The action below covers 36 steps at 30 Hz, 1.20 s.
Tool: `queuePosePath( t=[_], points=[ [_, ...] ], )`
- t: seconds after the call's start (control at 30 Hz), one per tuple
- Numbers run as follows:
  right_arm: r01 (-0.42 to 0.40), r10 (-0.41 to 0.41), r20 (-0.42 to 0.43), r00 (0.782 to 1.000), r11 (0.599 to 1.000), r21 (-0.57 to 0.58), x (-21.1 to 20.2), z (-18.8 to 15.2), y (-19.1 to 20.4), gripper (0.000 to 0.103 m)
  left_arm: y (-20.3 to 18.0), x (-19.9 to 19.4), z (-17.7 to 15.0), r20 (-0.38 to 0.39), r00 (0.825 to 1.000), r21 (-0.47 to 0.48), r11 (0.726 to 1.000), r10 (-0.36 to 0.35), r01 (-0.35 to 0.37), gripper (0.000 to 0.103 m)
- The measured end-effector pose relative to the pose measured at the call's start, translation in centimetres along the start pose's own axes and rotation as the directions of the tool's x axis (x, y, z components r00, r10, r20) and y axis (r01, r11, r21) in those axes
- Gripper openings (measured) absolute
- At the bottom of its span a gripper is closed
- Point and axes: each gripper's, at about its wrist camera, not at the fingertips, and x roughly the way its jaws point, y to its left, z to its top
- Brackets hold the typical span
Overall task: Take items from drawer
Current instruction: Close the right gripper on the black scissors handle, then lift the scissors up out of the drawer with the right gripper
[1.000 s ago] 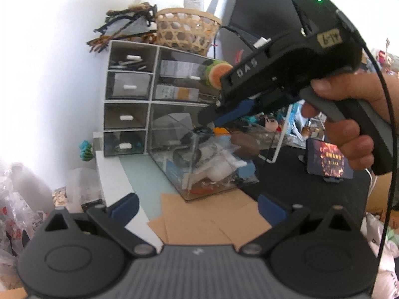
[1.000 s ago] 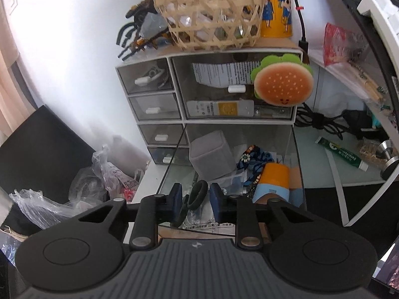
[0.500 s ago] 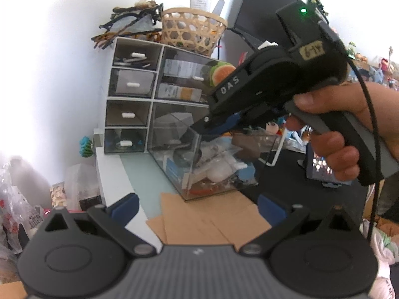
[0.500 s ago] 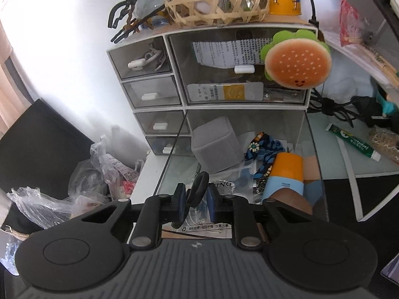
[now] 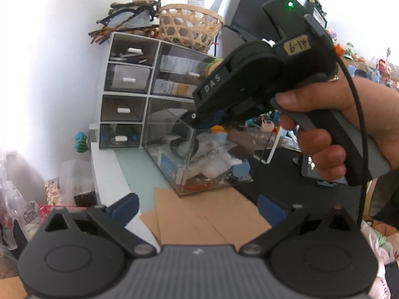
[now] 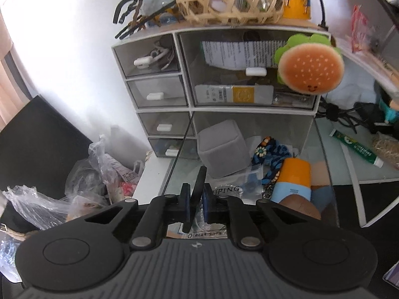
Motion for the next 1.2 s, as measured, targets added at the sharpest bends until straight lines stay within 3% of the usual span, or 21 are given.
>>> queuePosePath(
  t=[0.43,1.2],
  points=[
    [0.01,-0.016,0.117,0.993,0.999,0.051,-3.2,-0.8,-0.7,0.008,-0.4,-0.3,0.1,0.011,1.0,-0.012,1.0,0.015,-0.015,0.103],
    [0.047,-0.043,0.173,0.984,0.999,-0.017,-9.7,0.0,0.3,0.008,-1.5,-0.3,0.0,-0.003,0.999,0.061,0.997,0.043,-0.042,0.103]
  ],
)
